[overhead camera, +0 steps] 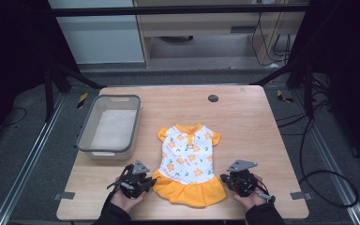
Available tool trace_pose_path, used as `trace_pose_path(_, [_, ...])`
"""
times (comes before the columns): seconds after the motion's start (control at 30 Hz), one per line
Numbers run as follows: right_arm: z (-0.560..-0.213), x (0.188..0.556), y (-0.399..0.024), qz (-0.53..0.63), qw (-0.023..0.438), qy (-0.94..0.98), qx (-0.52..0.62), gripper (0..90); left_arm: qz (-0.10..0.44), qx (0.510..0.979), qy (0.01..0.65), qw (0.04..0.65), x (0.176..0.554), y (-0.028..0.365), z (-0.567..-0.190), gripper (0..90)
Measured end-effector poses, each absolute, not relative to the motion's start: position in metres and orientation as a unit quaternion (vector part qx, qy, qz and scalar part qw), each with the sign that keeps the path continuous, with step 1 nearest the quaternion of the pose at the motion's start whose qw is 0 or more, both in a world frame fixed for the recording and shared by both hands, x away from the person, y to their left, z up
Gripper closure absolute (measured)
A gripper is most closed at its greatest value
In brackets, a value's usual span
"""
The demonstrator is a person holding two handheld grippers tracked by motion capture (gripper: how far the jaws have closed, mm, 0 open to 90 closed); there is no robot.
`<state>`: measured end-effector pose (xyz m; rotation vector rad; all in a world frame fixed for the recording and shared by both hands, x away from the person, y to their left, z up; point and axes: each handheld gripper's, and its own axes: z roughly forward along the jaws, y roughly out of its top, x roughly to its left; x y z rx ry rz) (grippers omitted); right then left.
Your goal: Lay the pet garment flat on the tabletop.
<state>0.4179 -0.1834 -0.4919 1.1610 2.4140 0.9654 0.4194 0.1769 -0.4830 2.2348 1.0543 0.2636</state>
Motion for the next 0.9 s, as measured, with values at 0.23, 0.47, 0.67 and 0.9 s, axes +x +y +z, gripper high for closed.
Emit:
trace_pose_path(0.23, [-0.489, 0.417, -0.184, 0.355, 0.151, 0.833, 0.397, 90.0, 0.127, 0.852, 0.392, 0.324, 0.42, 0.176, -0.485, 62.6])
trace_pose_path(0.47, [-0.48, 0.413, -0.189, 0.406, 0.155, 0.809, 0.396, 90.0, 0.168, 0.819, 0.369, 0.406, 0.41, 0.18, -0.455, 59.3])
trace_pose_path(0.67, [-0.48, 0.412, -0.182, 0.424, 0.143, 0.805, 0.389, 90.0, 0.174, 0.821, 0.348, 0.418, 0.419, 0.166, -0.444, 72.1])
trace_pose_path(0.9, [-0.485, 0.41, -0.166, 0.434, 0.123, 0.812, 0.37, 90.0, 0.166, 0.85, 0.319, 0.385, 0.447, 0.131, -0.46, 78.4])
